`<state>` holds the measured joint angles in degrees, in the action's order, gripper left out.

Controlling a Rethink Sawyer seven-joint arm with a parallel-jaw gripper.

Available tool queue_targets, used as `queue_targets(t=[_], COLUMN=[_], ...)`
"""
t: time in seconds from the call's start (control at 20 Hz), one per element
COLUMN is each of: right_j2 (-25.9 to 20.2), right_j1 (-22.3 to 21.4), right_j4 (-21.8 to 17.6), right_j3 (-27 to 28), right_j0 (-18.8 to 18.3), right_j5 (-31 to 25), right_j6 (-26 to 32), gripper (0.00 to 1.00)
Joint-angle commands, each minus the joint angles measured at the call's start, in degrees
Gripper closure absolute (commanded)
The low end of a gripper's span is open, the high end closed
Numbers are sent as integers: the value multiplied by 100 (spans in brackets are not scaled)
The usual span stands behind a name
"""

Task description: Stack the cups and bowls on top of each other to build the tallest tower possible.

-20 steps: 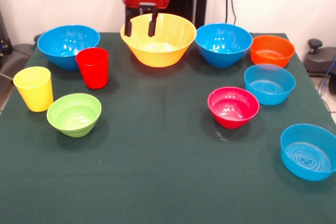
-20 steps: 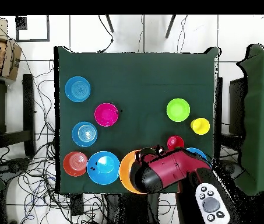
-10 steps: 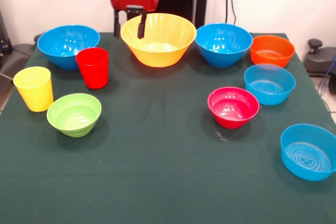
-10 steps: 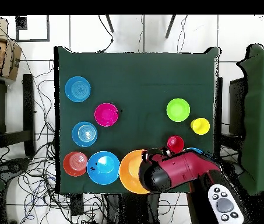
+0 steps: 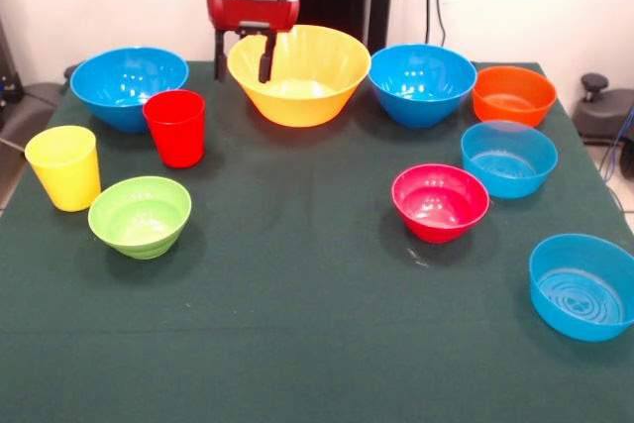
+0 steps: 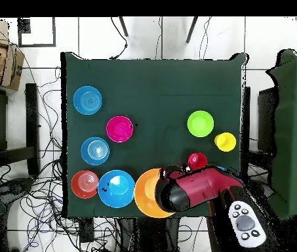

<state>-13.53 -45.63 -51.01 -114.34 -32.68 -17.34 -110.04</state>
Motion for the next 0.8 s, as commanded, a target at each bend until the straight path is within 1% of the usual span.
queue_targets(t=[0.05,0.2,0.4,0.55,0.8], right_j2=[410,559,875,1017,1124], right_j1=[558,599,705,780,864], right_j4=[-658,-632,-644,-565,-437], right_j3=[664,713,853,919,971], right_j0=[669,810,1112,1244,1318], right_j5=[465,520,573,615,716], right_j6=[-560,-576,-693,-718,-651], gripper=[0,0,0,0,0])
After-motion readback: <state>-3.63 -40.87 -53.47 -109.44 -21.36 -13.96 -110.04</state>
